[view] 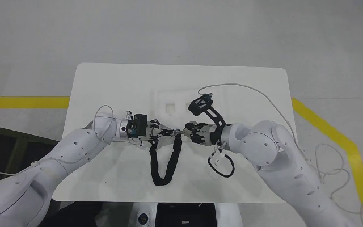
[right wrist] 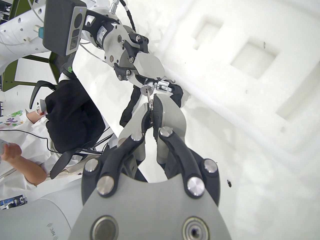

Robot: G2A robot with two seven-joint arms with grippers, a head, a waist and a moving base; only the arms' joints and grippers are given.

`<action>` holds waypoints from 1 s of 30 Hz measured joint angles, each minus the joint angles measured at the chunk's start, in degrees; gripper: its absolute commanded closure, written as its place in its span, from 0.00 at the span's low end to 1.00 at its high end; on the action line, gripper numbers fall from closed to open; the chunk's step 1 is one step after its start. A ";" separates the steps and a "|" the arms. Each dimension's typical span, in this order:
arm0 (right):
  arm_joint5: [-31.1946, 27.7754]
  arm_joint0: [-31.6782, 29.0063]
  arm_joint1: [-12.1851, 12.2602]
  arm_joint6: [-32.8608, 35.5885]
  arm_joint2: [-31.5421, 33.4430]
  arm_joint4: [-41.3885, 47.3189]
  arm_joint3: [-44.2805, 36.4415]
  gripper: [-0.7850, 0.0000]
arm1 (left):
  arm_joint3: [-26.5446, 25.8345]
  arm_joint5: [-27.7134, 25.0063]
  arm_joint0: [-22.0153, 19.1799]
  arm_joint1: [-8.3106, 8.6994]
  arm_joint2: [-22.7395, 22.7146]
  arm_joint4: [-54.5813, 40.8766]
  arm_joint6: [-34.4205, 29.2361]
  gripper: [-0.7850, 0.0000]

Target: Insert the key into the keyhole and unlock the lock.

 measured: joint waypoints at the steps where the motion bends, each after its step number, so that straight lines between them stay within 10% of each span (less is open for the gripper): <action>1: 0.04 0.02 -0.02 -0.05 -0.03 -0.02 0.06 1.00 | 0.00 0.00 0.00 0.00 0.00 0.00 0.00 1.00; 30: 2.69 2.23 -0.71 1.23 -2.46 -2.83 0.59 1.00 | 0.00 0.00 0.00 0.00 0.00 0.00 0.00 1.00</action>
